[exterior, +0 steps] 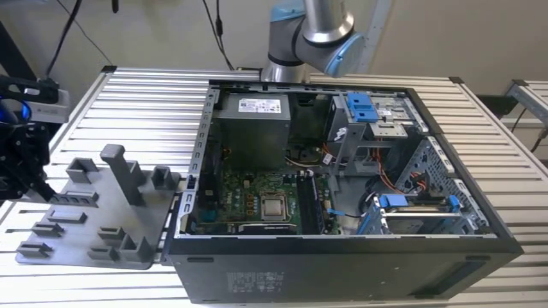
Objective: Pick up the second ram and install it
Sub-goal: 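Pick up the second ram and move it above second insertion slot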
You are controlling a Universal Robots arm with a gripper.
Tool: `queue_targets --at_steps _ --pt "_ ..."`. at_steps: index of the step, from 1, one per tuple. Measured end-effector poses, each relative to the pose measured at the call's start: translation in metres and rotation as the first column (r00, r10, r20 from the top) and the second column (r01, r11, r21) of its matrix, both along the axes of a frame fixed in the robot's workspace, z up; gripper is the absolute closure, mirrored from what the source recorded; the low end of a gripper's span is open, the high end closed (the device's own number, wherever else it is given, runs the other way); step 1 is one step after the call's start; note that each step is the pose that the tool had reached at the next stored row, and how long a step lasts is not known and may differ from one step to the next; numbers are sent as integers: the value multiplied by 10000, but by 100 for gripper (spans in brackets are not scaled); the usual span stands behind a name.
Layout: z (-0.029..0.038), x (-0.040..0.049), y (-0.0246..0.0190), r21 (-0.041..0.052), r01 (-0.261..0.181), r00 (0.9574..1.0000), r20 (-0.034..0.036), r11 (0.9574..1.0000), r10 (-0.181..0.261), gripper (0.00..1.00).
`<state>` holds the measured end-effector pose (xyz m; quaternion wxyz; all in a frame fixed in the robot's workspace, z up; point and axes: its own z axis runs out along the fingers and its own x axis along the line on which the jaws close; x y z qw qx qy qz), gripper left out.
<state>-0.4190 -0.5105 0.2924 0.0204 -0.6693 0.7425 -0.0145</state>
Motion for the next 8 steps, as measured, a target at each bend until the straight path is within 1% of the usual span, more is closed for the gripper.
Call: queue_targets --at_steps 5,8 --pt "51 -2 0 2 0 10000 1 10000 0 86" --pt "99 -3 0 5 0 10000 1 10000 0 86"
